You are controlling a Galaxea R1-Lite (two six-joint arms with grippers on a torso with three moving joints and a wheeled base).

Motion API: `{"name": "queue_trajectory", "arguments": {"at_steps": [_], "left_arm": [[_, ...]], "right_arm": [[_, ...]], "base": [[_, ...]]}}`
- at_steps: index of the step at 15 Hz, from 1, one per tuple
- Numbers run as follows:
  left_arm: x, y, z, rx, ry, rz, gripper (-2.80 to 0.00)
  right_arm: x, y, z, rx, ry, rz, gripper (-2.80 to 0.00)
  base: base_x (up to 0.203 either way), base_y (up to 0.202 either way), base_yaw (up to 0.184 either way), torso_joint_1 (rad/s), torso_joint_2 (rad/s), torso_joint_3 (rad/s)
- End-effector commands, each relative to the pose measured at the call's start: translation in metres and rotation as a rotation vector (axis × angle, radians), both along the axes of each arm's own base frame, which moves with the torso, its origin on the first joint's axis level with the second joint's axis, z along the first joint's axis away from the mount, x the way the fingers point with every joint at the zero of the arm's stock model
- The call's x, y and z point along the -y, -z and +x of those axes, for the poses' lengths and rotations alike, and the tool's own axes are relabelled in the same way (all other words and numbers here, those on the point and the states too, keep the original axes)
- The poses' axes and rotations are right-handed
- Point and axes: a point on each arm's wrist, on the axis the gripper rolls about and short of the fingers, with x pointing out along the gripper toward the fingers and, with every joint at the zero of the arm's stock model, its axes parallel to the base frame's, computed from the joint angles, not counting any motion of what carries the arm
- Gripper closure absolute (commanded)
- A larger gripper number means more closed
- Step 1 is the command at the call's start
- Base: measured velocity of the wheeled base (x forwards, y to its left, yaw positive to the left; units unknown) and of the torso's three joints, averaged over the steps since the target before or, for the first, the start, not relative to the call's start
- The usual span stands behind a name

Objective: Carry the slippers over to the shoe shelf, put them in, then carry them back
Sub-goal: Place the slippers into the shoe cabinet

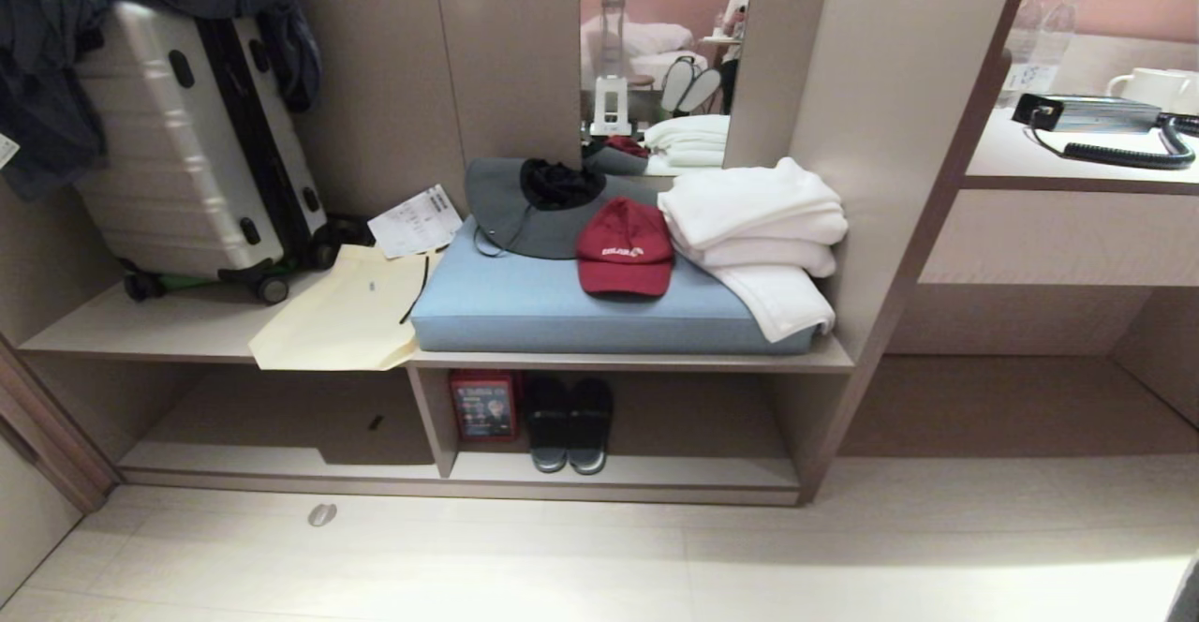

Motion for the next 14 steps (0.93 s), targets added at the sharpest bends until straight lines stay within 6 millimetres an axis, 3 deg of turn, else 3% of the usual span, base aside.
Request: {"name": "queue_trajectory", "arguments": {"at_steps": [1, 11, 14], "left_arm": [[0.0000, 0.0000, 0.0000, 0.000, -0.001, 0.001, 0.00], [0.0000, 0.0000, 0.0000, 0.000, -0.002, 0.002, 0.00], [0.0000, 0.0000, 0.0000, 0.000, 0.000, 0.000, 0.00]], "right_arm": [[0.0000, 0.0000, 0.0001, -0.001, 0.000, -0.001, 0.00], [0.0000, 0.0000, 0.0001, -0.001, 0.000, 0.011, 0.00], [0.0001, 0.0000, 0.0001, -0.001, 0.001, 0.011, 0.00]], "base": [[0.000, 0.095, -0.001, 0.007, 0.00, 0.002], [0.000, 0.000, 0.000, 0.000, 0.00, -0.003], [0.000, 0.000, 0.000, 0.004, 0.00, -0.150]]}}
